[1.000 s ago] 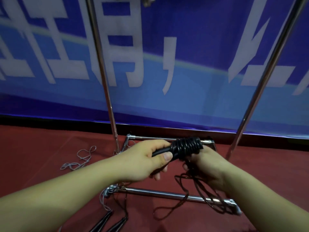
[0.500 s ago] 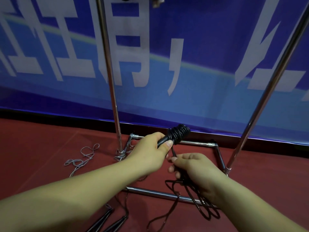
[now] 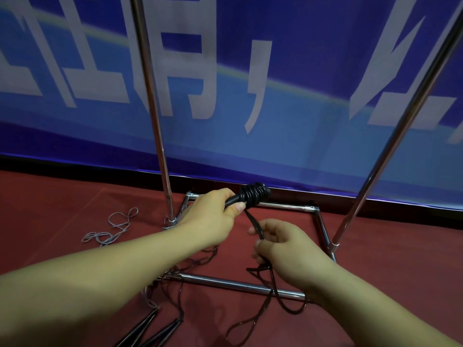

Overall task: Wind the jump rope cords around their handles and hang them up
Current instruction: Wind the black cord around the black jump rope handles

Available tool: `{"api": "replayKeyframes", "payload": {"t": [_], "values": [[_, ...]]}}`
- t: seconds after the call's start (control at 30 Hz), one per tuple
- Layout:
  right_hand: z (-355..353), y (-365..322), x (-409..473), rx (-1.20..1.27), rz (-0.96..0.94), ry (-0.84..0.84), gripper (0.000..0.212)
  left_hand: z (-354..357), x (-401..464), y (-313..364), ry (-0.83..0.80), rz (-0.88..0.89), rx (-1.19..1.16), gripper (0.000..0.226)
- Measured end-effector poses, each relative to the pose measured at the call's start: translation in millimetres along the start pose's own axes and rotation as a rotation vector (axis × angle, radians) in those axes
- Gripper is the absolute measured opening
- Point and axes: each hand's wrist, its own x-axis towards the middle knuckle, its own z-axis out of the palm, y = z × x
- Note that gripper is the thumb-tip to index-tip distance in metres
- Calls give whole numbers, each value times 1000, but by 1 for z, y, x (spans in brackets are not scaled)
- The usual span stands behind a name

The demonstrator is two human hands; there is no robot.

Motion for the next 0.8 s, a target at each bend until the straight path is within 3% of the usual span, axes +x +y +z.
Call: {"api": "replayKeyframes", "payload": {"t": [0.17,0.33,0.43,0.5,0.6,0.8], "values": [[-4,-4,0,-336,-299,156,29,-7,3,-5,-61,87,-9,16],[-17,-8,-1,-802,-546,218,26,-15,-3,-15,-267,143,-7,6],[-23,-8,-2,-1020,-637,217,35,-16,-8,-15,-414,187,60,13],[-27,-7,-1,-1063,-685,251,36,-19,-9,-12,-453,210,85,14],[-32,-7,5,-1058,-746,318,17,-23,-10,-11,-471,227,100,14],[-51,-12,8,-968,-746,525,61,-23,-12,-16,-588,265,41,18]]}}
